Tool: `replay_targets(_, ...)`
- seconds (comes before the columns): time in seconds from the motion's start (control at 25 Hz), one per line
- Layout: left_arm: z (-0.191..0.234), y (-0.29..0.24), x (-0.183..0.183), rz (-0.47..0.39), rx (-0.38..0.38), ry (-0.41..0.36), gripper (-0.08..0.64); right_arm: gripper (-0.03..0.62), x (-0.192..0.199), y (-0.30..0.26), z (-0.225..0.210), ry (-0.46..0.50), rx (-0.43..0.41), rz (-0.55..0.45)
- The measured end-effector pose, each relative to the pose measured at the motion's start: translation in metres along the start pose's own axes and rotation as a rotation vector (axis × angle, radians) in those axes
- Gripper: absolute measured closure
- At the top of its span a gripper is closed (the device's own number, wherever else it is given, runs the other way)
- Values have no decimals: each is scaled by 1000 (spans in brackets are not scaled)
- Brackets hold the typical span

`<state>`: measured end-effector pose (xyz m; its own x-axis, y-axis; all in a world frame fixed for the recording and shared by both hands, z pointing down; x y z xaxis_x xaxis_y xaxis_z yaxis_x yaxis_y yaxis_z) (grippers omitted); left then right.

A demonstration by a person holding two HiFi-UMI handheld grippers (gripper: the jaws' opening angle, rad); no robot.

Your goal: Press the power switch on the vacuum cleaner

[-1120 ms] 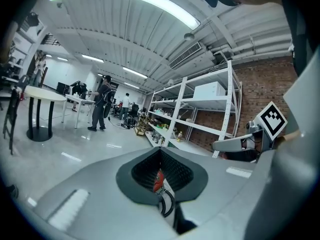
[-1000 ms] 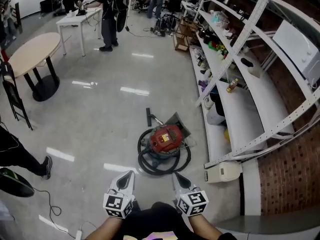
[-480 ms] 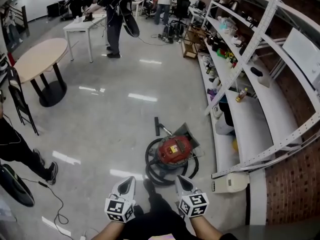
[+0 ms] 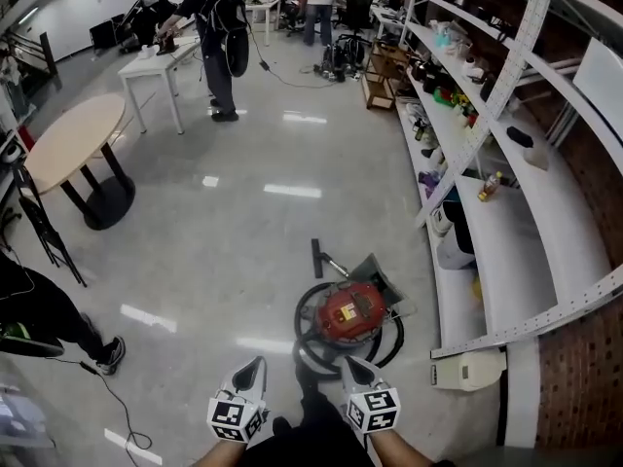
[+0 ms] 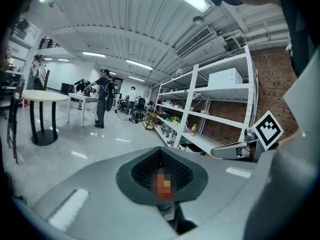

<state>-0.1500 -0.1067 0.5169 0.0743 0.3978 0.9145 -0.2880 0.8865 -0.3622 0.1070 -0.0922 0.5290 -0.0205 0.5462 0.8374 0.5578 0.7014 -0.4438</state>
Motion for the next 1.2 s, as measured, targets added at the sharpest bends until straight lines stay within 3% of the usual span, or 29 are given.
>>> replay_targets(0.36,-18,-108,7,57,17,-82,545,600,8,-71,-98,-17,35,83)
replay_targets(0.84,-15,-218,72,222,-46,-124,545,601,75,-169,-204,-101,97,268)
replay_targets(1.2,-25,-263,120,324,-10,-179,546,601,141,-228,-248,-141,84,406)
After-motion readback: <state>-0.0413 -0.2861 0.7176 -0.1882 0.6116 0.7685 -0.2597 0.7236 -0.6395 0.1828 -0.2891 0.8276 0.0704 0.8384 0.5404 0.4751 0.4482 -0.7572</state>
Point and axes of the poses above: the fingertips, and each gripper's own axes: y backward along the fingers, z to its left, x out of its underside, the point moved 8 cm from there along y, backward along the fingers, and after that the axes turned 15 degrees about -x, right-handed, at the moved point
